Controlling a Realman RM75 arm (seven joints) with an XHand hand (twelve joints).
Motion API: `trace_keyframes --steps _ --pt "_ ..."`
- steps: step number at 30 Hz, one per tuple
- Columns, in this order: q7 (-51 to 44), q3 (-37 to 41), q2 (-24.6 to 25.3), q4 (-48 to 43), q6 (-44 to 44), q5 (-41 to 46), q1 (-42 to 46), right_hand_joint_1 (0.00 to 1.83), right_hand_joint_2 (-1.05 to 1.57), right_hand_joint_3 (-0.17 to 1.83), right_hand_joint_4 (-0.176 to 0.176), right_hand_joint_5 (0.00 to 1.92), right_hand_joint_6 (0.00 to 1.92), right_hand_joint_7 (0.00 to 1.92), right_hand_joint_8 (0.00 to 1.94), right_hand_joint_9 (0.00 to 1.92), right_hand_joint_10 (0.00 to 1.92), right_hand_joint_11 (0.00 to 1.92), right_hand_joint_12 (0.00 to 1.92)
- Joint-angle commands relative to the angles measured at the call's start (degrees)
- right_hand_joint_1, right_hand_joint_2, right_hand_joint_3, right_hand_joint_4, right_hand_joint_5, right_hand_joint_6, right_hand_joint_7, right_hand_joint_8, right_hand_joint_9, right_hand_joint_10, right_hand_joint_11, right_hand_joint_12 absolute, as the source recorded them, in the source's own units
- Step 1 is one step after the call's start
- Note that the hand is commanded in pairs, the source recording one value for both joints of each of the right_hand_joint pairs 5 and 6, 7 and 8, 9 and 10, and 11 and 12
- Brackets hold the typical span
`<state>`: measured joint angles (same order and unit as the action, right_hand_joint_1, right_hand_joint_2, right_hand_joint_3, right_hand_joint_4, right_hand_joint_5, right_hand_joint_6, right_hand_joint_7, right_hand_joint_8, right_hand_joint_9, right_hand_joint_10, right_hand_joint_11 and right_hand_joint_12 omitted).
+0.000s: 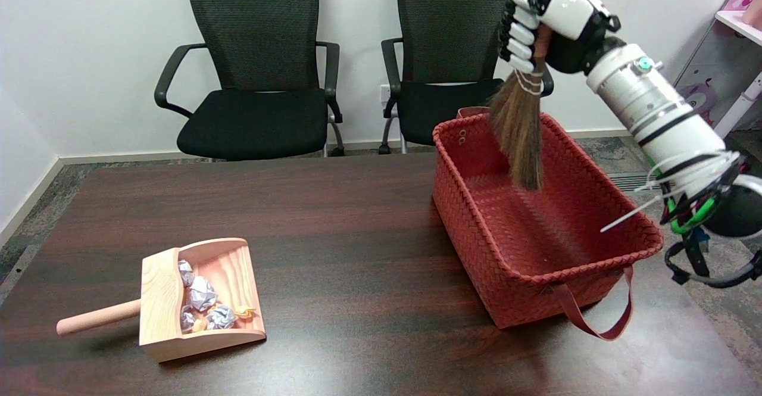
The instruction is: Place the broom in the basket.
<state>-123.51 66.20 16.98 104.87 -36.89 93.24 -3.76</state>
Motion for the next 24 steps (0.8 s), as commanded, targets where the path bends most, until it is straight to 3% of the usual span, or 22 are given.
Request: trace_keyframes --steps 1,5,12,24 --pt "9.58 -11.34 11.25 -16.27 -17.90 -22.64 3.94 0.85 0.77 1.55 0.008 1.92 1.92 1.92 1.92 1.92 1.92 1.92 1.92" --pt "11.49 -13.16 17.30 -21.07 -21.70 -26.44 3.94 0.84 0.76 1.55 0.009 1.92 1.92 1.92 1.92 1.92 1.92 1.92 1.92" --pt "13.38 -16.19 22.59 -25.04 -24.79 -30.58 3.85 0.84 0.72 1.57 0.008 1.92 1.92 1.92 1.92 1.92 1.92 1.92 1.92" --pt "14.17 -16.28 24.51 -24.11 -20.07 -40.63 2.99 0.83 0.71 1.55 0.013 1.92 1.92 1.92 1.92 1.92 1.92 1.92 1.92"
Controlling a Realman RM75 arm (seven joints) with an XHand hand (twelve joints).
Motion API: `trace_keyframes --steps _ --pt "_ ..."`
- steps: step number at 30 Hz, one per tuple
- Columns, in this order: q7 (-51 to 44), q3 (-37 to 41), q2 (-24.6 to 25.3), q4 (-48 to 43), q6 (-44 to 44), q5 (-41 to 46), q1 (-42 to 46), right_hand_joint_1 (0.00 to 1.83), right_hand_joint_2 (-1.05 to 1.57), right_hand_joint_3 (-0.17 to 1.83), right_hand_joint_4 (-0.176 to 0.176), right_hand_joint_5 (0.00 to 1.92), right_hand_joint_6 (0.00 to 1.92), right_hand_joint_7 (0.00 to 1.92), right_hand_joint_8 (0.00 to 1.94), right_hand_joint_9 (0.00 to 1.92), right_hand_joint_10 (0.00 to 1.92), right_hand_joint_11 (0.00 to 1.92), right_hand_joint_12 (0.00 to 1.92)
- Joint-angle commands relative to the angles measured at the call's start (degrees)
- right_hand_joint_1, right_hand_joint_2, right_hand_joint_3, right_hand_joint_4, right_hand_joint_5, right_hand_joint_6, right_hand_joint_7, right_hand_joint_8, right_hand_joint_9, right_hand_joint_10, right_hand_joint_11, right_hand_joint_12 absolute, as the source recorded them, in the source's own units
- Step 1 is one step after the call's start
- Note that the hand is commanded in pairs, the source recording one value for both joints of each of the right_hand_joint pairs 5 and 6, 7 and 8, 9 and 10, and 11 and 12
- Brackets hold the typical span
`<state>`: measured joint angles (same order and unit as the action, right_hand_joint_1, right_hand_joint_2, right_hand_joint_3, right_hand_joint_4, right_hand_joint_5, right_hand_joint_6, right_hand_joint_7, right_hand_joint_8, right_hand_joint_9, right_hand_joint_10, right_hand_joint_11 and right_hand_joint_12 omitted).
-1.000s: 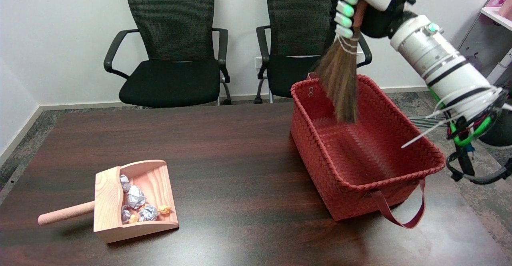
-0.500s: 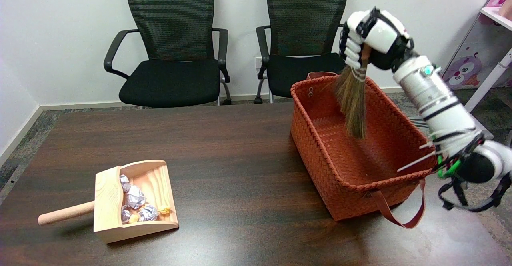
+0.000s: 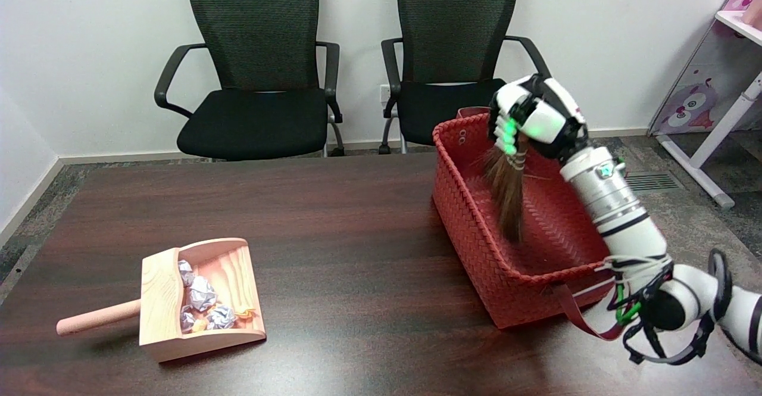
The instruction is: Place the broom in the basket.
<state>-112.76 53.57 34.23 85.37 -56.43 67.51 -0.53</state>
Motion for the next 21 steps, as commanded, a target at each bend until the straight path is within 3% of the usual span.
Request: trace_keyframes --steps 1,19,20,21 --pt "3.43 -3.65 7.25 -4.46 0.53 -15.17 -0.33 0.83 0.71 1.54 0.013 1.92 1.92 1.92 1.92 1.92 1.92 1.92 1.92" --pt "3.43 -5.05 7.08 -3.80 7.69 -19.70 -3.51 0.81 0.73 1.43 0.023 1.92 1.92 1.92 1.92 1.92 1.92 1.92 1.92" --pt "3.43 -5.05 7.08 -3.81 7.58 -19.69 -3.52 0.80 0.72 1.44 0.072 1.92 1.92 1.92 1.92 1.92 1.92 1.92 1.92" --pt "3.43 -5.05 7.08 -3.88 7.57 -19.69 -3.52 0.80 0.72 1.45 0.157 1.92 1.92 1.92 1.92 1.92 1.92 1.92 1.92"
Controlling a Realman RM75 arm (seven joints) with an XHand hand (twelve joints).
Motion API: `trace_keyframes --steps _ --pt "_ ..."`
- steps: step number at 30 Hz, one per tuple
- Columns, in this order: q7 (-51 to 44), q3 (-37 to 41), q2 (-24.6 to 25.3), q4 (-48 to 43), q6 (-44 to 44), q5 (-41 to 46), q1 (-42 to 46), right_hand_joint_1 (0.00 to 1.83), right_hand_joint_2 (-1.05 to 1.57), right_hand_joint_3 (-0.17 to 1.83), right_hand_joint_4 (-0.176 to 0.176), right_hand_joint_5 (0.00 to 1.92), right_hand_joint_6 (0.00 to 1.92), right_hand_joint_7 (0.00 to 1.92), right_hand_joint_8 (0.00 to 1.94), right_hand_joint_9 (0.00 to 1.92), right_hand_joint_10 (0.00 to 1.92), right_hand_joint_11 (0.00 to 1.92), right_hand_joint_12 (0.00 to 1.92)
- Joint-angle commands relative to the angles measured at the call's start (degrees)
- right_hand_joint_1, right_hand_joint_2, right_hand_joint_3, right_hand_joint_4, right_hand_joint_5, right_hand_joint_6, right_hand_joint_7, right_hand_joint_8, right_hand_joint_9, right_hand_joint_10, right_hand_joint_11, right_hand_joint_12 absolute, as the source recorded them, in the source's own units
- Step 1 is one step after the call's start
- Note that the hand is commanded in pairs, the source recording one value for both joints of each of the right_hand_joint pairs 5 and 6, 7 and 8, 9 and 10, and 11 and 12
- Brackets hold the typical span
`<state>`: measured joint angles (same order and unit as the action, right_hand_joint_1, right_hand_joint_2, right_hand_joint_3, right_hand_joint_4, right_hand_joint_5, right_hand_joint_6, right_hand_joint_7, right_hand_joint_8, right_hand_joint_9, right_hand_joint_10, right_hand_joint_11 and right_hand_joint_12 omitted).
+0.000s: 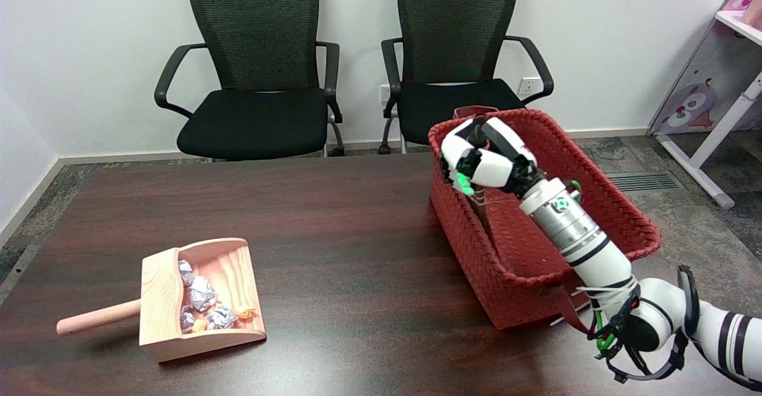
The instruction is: Place the broom in the basket.
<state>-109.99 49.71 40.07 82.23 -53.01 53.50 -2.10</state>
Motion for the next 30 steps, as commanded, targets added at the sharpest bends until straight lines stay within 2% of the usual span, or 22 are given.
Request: trace_keyframes --steps 1,2,3,4,5,6,7,8,9,11,13,16,18,20,21,22,25,30 --pt "0.66 -1.12 1.23 -0.76 3.99 -5.69 -1.95 0.79 0.73 1.45 0.026 1.87 1.87 1.87 1.87 1.92 1.92 1.92 1.92" --pt "0.66 -0.97 1.23 -0.83 3.90 -5.69 -1.88 0.79 0.69 1.44 0.013 1.61 1.61 1.61 1.61 1.87 1.87 1.92 1.92" --pt "0.66 -0.70 1.23 -0.84 3.88 -5.62 -1.78 0.80 0.64 1.44 0.015 1.39 1.39 1.39 1.39 1.68 1.68 1.91 1.91" --pt "0.66 -0.59 1.23 -0.85 3.88 -5.60 -1.77 0.80 0.58 1.45 0.017 1.26 1.26 1.26 1.26 1.56 1.56 1.79 1.79" --pt "0.66 -0.51 1.23 -0.85 3.88 -5.60 -1.77 0.81 0.50 1.44 -0.015 1.05 1.05 1.05 1.05 1.41 1.41 1.67 1.67" --pt "0.66 -0.50 1.23 -0.85 3.73 -5.60 -1.85 0.82 0.47 1.43 -0.157 0.94 0.94 0.94 0.94 1.20 1.20 1.56 1.56" --pt "0.66 -0.42 1.23 -0.85 3.33 -5.60 -1.86 0.80 0.44 1.40 -0.176 0.88 0.88 0.88 0.88 1.01 1.01 1.48 1.48" --pt "0.66 -0.41 1.23 -0.92 3.05 -5.60 -1.86 0.81 0.42 1.38 -0.176 0.77 0.77 0.77 0.77 0.76 0.76 1.31 1.31" --pt "0.66 -0.33 1.23 -1.08 2.70 -5.60 -1.86 0.81 0.40 1.37 -0.134 0.75 0.75 0.75 0.75 0.69 0.69 1.23 1.23" --pt "0.66 -0.32 1.23 -1.60 1.82 -5.44 -1.86 0.82 0.36 1.33 -0.077 0.71 0.71 0.71 0.71 0.59 0.59 1.02 1.02" --pt "0.66 -0.16 1.23 -1.97 1.10 -4.94 -1.86 0.81 0.36 1.30 -0.053 0.67 0.67 0.67 0.67 0.53 0.53 0.89 0.89" --pt "0.74 1.14 1.23 -2.00 0.16 -4.81 -1.62 0.80 0.37 1.23 -0.059 0.61 0.61 0.61 0.61 0.47 0.47 0.76 0.76" --pt "0.74 2.62 0.92 -1.35 0.02 -4.81 -1.19 0.80 0.38 1.21 -0.079 0.56 0.56 0.56 0.56 0.42 0.42 0.70 0.70" --pt "0.74 3.96 0.23 -0.15 0.17 -4.81 -0.75 0.80 0.42 1.17 -0.112 0.52 0.52 0.52 0.52 0.39 0.39 0.63 0.63" --pt "0.74 5.17 -0.11 0.90 0.56 -4.81 -0.42 0.85 0.47 1.13 -0.165 0.49 0.49 0.49 0.49 0.36 0.36 0.58 0.58" --pt "0.67 5.80 -0.38 1.50 0.70 -4.81 -0.30 0.79 0.50 1.12 -0.169 0.47 0.47 0.47 0.47 0.35 0.35 0.56 0.56" --pt "0.23 8.64 -0.61 3.39 -0.19 -3.58 0.14 0.77 0.58 1.10 -0.176 0.44 0.44 0.44 0.44 0.32 0.32 0.49 0.49" --pt "0.04 15.22 -1.24 6.03 -5.14 0.19 3.34 0.77 0.66 1.03 -0.176 0.46 0.46 0.46 0.46 0.32 0.32 0.47 0.47"
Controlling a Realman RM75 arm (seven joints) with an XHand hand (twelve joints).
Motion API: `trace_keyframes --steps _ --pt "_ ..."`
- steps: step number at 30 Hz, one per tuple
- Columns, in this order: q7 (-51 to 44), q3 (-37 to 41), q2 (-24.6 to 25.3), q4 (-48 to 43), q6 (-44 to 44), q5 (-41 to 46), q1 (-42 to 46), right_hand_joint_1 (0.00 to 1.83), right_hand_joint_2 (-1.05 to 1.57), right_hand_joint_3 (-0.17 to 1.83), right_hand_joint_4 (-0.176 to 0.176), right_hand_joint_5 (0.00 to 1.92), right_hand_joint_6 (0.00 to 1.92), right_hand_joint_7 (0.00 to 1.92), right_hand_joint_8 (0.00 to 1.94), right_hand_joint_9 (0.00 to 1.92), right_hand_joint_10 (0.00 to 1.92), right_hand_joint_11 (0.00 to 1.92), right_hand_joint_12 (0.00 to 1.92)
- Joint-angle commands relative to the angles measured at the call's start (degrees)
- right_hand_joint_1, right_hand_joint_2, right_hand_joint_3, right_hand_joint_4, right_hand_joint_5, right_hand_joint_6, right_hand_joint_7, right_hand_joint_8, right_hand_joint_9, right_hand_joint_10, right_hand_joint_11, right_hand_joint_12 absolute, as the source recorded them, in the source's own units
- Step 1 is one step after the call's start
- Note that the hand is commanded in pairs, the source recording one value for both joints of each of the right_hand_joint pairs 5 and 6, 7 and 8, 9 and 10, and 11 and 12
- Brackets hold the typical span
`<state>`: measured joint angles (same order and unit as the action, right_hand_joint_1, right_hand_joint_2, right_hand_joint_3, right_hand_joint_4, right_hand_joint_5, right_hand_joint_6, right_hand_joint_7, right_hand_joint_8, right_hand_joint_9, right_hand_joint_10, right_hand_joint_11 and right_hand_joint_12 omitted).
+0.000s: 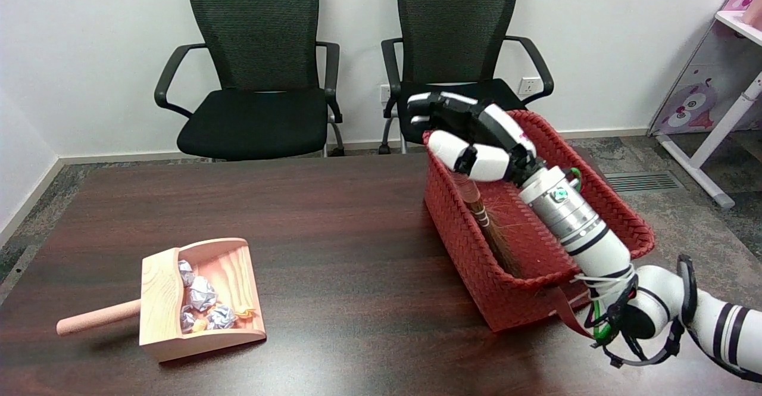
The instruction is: Place the broom in the basket.
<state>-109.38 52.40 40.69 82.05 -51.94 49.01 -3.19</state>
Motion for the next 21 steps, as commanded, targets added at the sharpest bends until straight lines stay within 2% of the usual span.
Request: trace_keyframes --steps 1,5,9,12,13,14,15,17,21 --pt "-0.72 13.51 -1.99 6.71 -6.91 5.21 5.01 0.78 0.69 1.02 -0.176 0.47 0.47 0.47 0.47 0.32 0.32 0.47 0.47" --pt "-1.18 17.33 -5.22 10.47 -11.01 9.30 7.02 0.77 0.77 1.04 -0.176 0.53 0.53 0.53 0.53 0.38 0.38 0.53 0.53" --pt "-1.67 16.98 -9.86 13.58 -16.13 13.05 8.10 0.77 0.85 1.08 -0.176 0.58 0.58 0.58 0.58 0.50 0.50 0.66 0.66" --pt "-1.31 16.68 -11.21 14.26 -18.90 13.21 8.11 0.77 0.86 1.11 -0.176 0.59 0.59 0.59 0.59 0.54 0.54 0.74 0.74" --pt "-0.97 16.68 -11.40 14.28 -20.37 13.29 8.19 0.78 0.86 1.12 -0.176 0.61 0.61 0.61 0.61 0.56 0.56 0.85 0.85" --pt "-0.84 16.29 -11.42 13.96 -21.98 13.85 8.36 0.78 0.86 1.11 -0.176 0.64 0.64 0.64 0.64 0.59 0.59 1.09 1.09" --pt "-0.69 15.96 -11.42 13.79 -22.71 14.27 8.52 0.79 0.87 1.10 -0.176 0.67 0.67 0.67 0.67 0.62 0.62 1.20 1.20" --pt "0.54 15.26 -11.33 11.93 -24.20 14.53 9.46 0.80 0.86 1.12 -0.176 0.71 0.71 0.71 0.71 0.64 0.64 1.28 1.28" --pt "4.29 15.19 -11.42 8.48 -23.51 12.53 9.61 0.78 0.85 1.27 -0.176 0.73 0.73 0.73 0.73 0.64 0.64 1.32 1.32"
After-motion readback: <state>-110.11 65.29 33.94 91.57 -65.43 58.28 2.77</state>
